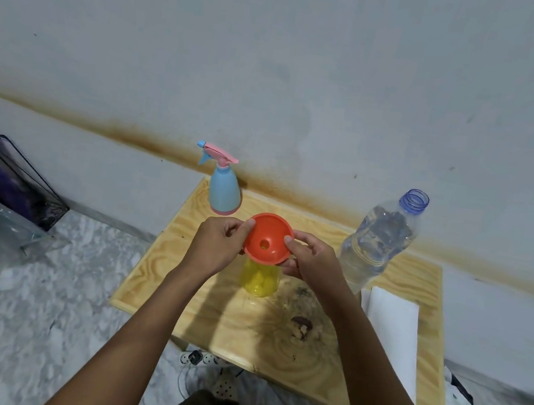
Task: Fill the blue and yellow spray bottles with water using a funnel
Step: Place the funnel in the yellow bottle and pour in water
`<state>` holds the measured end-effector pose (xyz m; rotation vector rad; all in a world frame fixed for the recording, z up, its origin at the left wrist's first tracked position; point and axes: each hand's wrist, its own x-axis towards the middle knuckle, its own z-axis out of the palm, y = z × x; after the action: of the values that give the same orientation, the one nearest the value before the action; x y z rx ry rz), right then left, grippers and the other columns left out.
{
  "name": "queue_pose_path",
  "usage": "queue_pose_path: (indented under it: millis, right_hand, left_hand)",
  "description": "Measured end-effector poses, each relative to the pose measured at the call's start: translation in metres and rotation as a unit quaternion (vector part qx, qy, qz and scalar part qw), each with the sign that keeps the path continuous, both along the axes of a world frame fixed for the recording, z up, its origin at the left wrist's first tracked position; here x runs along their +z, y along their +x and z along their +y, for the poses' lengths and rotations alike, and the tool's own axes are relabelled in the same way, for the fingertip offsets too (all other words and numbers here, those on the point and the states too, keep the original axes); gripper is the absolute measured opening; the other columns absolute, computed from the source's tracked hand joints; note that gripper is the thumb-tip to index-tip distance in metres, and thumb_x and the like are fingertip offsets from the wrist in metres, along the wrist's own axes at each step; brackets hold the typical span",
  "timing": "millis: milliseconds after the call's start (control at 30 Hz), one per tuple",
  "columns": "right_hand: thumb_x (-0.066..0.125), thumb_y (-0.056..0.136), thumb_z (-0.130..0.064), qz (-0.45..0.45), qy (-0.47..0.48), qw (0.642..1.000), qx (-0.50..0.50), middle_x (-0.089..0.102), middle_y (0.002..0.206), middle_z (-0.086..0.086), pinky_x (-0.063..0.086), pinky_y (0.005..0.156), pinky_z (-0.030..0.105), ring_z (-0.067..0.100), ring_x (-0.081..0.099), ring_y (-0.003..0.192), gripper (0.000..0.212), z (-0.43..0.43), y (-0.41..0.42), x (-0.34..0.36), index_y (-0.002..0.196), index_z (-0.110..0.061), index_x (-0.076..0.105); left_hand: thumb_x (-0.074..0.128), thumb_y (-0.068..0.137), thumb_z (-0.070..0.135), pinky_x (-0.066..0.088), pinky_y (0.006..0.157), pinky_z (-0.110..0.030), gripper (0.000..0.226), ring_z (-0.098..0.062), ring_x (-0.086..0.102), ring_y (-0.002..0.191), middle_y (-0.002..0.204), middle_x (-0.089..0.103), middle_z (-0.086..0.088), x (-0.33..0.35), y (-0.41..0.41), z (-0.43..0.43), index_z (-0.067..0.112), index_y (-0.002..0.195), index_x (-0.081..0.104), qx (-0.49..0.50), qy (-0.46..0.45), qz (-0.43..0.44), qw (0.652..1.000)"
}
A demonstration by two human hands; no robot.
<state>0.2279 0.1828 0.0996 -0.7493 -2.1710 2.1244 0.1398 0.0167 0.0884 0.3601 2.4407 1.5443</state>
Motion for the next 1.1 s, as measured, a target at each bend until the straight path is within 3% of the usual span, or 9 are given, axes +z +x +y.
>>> queue_pose_path:
  millis: [167, 300, 500, 633, 733, 833, 900, 967, 1100]
  right_hand:
    - [0.058, 0.097, -0.027, -0.027, 0.046, 0.998, -0.015, 0.074, 0.092, 0.011, 0.055, 0.067, 0.031, 0.014, 0.070, 0.067, 0.031, 0.000, -0.005, -0.006, 0.126, -0.015, 0.061]
    - [0.059, 0.097, -0.029, -0.033, 0.054, 0.998, -0.021, 0.074, 0.085, 0.008, 0.055, 0.065, 0.031, 0.012, 0.070, 0.064, 0.030, 0.000, -0.005, -0.010, 0.122, -0.013, 0.061]
    - [0.057, 0.098, -0.032, -0.036, 0.071, 0.997, -0.016, 0.074, 0.090, 0.003, 0.054, 0.065, 0.031, 0.011, 0.070, 0.066, 0.034, 0.001, -0.006, -0.014, 0.123, -0.010, 0.062]
    - [0.052, 0.100, -0.032, 0.012, 0.102, 0.994, -0.044, 0.072, 0.092, -0.004, 0.054, 0.064, 0.024, 0.006, 0.070, 0.068, 0.029, 0.002, 0.001, -0.014, 0.118, -0.013, 0.066]
    - [0.057, 0.098, -0.031, 0.076, 0.202, 0.969, -0.122, 0.072, 0.091, -0.005, 0.055, 0.066, 0.024, 0.007, 0.070, 0.072, 0.024, 0.007, 0.019, -0.019, 0.118, -0.021, 0.066]
    - [0.062, 0.095, -0.031, 0.143, 0.329, 0.909, -0.211, 0.069, 0.085, -0.007, 0.052, 0.062, 0.020, 0.000, 0.064, 0.072, 0.015, 0.016, 0.049, -0.034, 0.106, -0.023, 0.067]
    - [0.062, 0.093, -0.030, 0.187, 0.373, 0.872, -0.254, 0.065, 0.079, -0.006, 0.052, 0.057, 0.029, 0.005, 0.062, 0.068, 0.012, 0.024, 0.069, -0.045, 0.101, -0.022, 0.063]
    - [0.064, 0.090, -0.030, 0.205, 0.384, 0.852, -0.292, 0.060, 0.081, -0.003, 0.052, 0.059, 0.037, 0.013, 0.059, 0.069, 0.017, 0.034, 0.080, -0.049, 0.104, -0.019, 0.060]
    - [0.070, 0.082, -0.044, 0.169, 0.362, 0.863, -0.310, 0.053, 0.120, 0.006, 0.049, 0.084, 0.023, 0.012, 0.055, 0.107, 0.065, 0.063, 0.083, -0.040, 0.135, -0.015, 0.047]
  left_hand:
    - [0.058, 0.097, 0.038, 0.050, 0.063, -0.027, 0.038, -0.024, 0.069, 0.065, 0.062, 0.070, -0.007, -0.005, -0.003, 0.005, 0.014, 0.071, 0.072, 0.006, -0.018, -0.015, 1.000]
    - [0.058, 0.097, 0.037, 0.055, 0.071, -0.039, 0.023, -0.027, 0.068, 0.070, 0.079, 0.070, -0.006, -0.010, -0.002, 0.006, 0.022, 0.093, 0.075, 0.006, 0.001, 0.001, 1.000]
    - [0.056, 0.098, 0.026, 0.054, 0.069, -0.029, 0.017, -0.024, 0.067, 0.075, 0.094, 0.066, -0.004, -0.011, 0.002, 0.005, 0.026, 0.110, 0.069, 0.009, 0.020, -0.013, 1.000]
    - [0.060, 0.095, 0.024, 0.059, 0.079, -0.045, 0.016, -0.028, 0.069, 0.083, 0.088, 0.067, 0.005, -0.014, 0.005, 0.007, 0.026, 0.107, 0.071, 0.044, 0.030, -0.014, 0.998]
    - [0.061, 0.095, 0.025, 0.058, 0.084, -0.048, 0.026, -0.023, 0.068, 0.090, 0.095, 0.067, 0.006, -0.014, 0.010, 0.010, 0.017, 0.119, 0.070, 0.057, 0.031, -0.005, 0.998]
    - [0.059, 0.097, 0.025, 0.057, 0.087, -0.045, 0.033, -0.022, 0.066, 0.090, 0.103, 0.063, 0.002, -0.013, 0.014, 0.013, 0.015, 0.128, 0.064, 0.065, 0.024, 0.005, 0.998]
    - [0.057, 0.098, 0.024, 0.056, 0.088, -0.043, 0.035, -0.020, 0.064, 0.088, 0.104, 0.060, 0.001, -0.013, 0.017, 0.015, 0.016, 0.131, 0.063, 0.069, 0.018, 0.014, 0.997]
    - [0.056, 0.098, 0.023, 0.056, 0.088, -0.044, 0.035, -0.017, 0.063, 0.089, 0.105, 0.060, 0.001, -0.013, 0.018, 0.016, 0.017, 0.132, 0.062, 0.072, 0.022, 0.020, 0.997]
    - [0.054, 0.098, 0.023, 0.058, 0.084, -0.048, 0.033, -0.024, 0.067, 0.089, 0.105, 0.066, -0.001, -0.013, 0.021, 0.018, 0.023, 0.130, 0.064, 0.079, 0.037, 0.005, 0.996]
